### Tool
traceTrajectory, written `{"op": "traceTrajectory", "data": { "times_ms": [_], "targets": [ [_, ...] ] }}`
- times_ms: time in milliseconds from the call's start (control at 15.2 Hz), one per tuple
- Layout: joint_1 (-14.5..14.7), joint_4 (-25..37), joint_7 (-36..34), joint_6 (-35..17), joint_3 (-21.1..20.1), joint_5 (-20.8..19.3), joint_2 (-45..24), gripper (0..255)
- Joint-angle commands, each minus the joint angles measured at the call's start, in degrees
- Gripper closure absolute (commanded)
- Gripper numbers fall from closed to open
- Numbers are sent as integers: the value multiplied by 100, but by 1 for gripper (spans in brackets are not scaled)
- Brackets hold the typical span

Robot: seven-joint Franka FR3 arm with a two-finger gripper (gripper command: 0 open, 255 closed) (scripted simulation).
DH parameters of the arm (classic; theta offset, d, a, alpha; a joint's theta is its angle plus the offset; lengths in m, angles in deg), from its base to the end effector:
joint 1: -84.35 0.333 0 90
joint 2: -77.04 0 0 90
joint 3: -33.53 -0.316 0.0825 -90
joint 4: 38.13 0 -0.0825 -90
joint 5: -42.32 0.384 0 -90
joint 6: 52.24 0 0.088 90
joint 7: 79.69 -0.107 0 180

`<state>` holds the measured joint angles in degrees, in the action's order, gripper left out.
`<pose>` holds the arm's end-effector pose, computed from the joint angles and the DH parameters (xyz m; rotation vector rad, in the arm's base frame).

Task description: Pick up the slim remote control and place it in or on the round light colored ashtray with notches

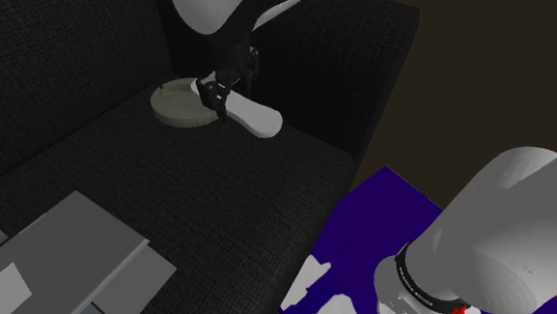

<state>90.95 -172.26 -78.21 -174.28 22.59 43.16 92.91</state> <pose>0.4431 0.1435 0.4470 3.0699 0.4939 0.1029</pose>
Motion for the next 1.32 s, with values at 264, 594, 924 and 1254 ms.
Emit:
{"op": "traceTrajectory", "data": {
  "times_ms": [264,594,924,1254],
  "targets": [
    [-131,1404,-19,115,19,-278,-1309,255],
    [-148,2811,-37,422,55,-498,-2429,255],
    [-90,4505,-16,932,111,-684,-3629,255],
    [-84,4376,-35,682,126,-710,-3752,255]
  ]
}}
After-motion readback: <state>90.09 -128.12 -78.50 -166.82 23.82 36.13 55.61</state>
